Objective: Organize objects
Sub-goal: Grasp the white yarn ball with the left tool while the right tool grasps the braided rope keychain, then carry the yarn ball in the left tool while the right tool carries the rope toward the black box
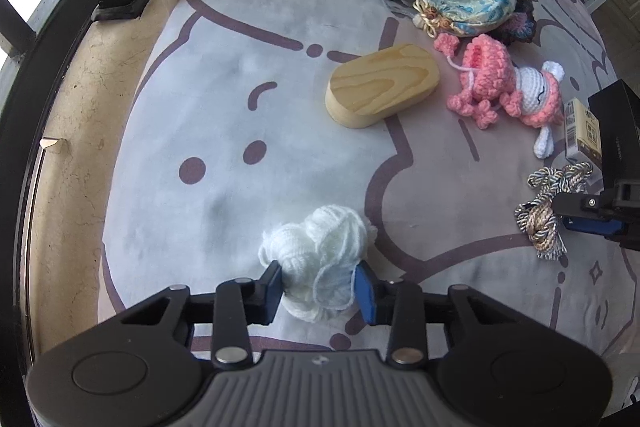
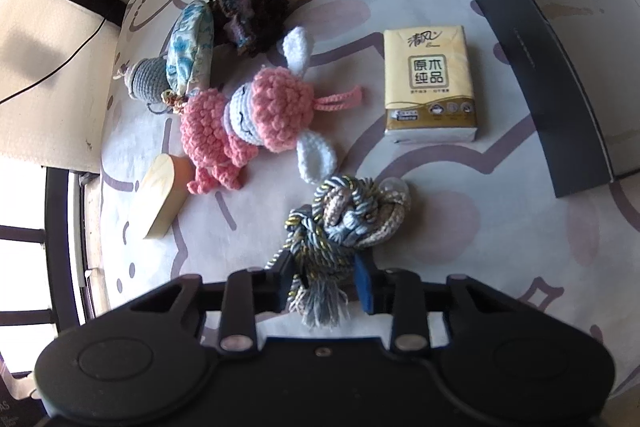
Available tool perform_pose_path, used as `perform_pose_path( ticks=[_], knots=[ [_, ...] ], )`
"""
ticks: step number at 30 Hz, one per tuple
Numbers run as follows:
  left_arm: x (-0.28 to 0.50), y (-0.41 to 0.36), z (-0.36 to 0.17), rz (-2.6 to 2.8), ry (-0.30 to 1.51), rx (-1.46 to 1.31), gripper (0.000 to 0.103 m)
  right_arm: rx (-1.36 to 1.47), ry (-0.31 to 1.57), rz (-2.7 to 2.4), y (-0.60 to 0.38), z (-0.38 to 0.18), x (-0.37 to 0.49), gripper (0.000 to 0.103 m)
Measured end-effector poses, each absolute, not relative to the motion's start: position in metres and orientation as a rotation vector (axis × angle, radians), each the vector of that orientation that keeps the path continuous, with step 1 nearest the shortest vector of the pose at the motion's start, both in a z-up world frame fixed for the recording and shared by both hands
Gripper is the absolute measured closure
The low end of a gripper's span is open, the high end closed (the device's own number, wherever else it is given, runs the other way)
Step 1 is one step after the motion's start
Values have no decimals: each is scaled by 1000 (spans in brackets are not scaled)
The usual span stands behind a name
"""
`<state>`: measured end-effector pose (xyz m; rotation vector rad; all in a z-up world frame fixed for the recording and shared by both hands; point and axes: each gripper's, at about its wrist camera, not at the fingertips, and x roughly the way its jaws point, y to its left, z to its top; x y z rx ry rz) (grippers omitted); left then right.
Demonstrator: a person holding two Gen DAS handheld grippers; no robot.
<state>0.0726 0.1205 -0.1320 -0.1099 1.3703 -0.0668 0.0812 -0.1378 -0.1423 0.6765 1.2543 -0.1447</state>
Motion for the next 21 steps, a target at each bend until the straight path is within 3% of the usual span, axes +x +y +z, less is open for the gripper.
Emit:
perform_pose_path(
  ticks=[9,11,14,15,16,17,19,21],
  knots=[
    [79,106,-103,-84,1254,-95,66,593,1220,-88,-134,-123,76,76],
    [81,101,-96,-94,1236,-102,66,592,1209,-69,-134,-118,74,99],
    [81,89,-89,-115,1213,-90,66,585,1222,-68,-135,-117,70,100],
    [81,86,-88,-120,1211,-85,66,598,1225,-75,-136,-119,68,99],
    [80,83,-88,-125,1211,-81,66,624,1226,-90,-138,-121,66,91],
    [79,80,-87,-129,1210,-78,66,656,1228,-103,-140,-123,65,75],
    [78,75,-86,-138,1205,-68,66,730,1205,-115,-145,-128,62,52],
    [76,72,-85,-139,1199,-57,66,738,1199,-157,-147,-129,63,50]
  ],
)
